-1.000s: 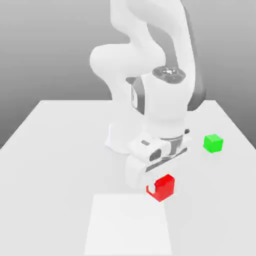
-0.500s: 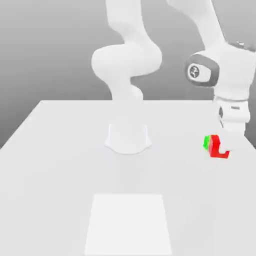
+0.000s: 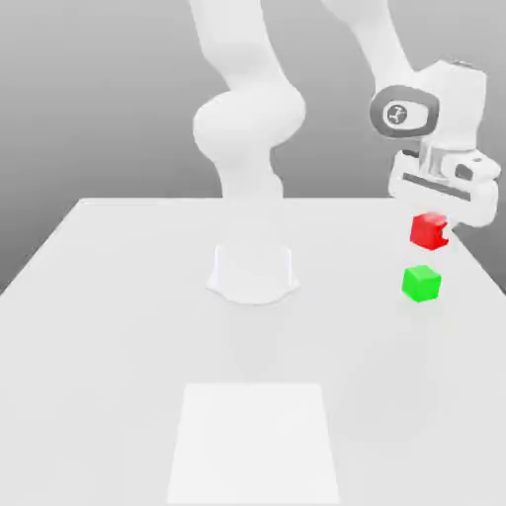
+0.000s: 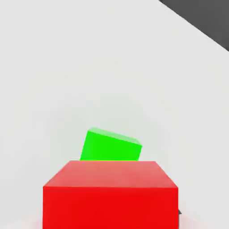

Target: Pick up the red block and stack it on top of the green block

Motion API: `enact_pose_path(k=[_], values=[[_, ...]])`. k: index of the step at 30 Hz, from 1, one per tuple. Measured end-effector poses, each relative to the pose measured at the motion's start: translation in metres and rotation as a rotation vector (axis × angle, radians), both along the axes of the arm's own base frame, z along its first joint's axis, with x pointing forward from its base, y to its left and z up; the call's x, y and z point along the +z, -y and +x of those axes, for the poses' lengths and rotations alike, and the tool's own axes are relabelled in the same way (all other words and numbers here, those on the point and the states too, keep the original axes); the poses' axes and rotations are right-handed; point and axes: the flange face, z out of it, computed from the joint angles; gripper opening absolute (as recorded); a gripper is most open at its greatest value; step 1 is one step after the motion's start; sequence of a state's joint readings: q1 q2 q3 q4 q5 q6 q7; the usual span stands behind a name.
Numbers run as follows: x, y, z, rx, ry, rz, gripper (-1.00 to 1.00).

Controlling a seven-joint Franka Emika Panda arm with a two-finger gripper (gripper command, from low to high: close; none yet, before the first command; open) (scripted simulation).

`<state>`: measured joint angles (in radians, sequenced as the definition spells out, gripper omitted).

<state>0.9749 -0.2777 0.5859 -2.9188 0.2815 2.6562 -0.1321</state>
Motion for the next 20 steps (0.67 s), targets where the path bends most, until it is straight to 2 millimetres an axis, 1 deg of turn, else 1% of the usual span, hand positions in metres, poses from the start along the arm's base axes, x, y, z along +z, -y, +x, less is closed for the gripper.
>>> enact_pose_path(k=[8,17,18,20], values=[[-0.020,-0.004,0.006,-0.004,0.027,-0.006,-1.00],[-0.057,0.000,-0.001,0.005,-0.004,0.008,-1.00],[-0.062,0.001,-0.002,0.007,-0.012,0.010,1.00],[-0.062,0.001,-0.001,0.003,-0.012,0.010,1.00]])
